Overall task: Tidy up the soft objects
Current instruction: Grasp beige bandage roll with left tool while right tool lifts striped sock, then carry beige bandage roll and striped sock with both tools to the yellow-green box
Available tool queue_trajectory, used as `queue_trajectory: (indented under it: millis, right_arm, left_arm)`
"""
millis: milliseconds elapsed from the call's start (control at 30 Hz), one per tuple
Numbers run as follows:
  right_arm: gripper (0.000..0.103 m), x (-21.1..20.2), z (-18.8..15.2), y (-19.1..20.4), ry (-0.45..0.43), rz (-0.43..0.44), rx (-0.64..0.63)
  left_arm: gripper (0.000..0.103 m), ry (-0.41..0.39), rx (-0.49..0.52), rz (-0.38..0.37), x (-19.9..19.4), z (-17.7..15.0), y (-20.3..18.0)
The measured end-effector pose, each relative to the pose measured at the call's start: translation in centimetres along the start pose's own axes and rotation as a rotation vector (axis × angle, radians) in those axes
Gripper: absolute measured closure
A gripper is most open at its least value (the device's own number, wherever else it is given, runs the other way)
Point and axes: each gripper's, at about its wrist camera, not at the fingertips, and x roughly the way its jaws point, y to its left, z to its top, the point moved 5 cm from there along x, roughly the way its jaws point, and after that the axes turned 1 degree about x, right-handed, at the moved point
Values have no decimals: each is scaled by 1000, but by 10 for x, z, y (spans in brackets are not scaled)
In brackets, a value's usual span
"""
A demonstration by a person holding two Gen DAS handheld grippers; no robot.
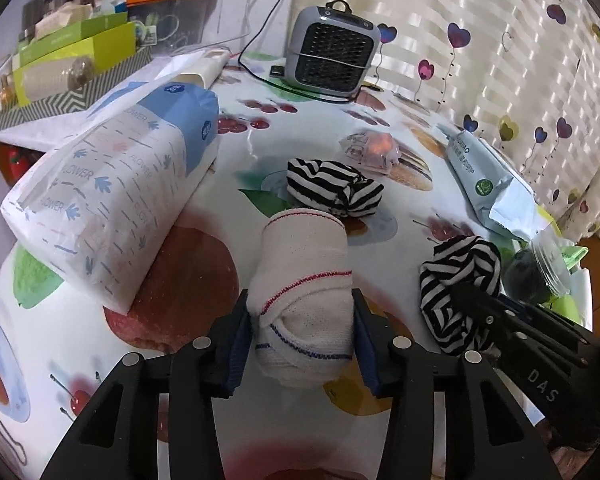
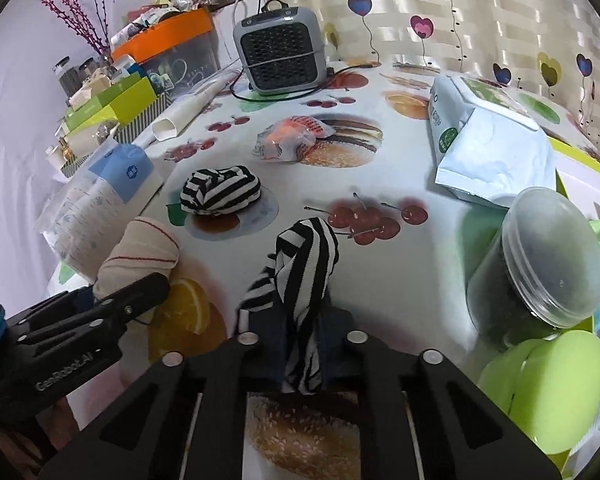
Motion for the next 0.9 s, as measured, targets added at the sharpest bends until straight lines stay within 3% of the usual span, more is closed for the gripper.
queue_trajectory:
  millis: [900]
  right_arm:
    - [93,-118,-3,9,-210,20,-26]
  left_arm:
    - [60,-133,134,-109,-93,-8,-62]
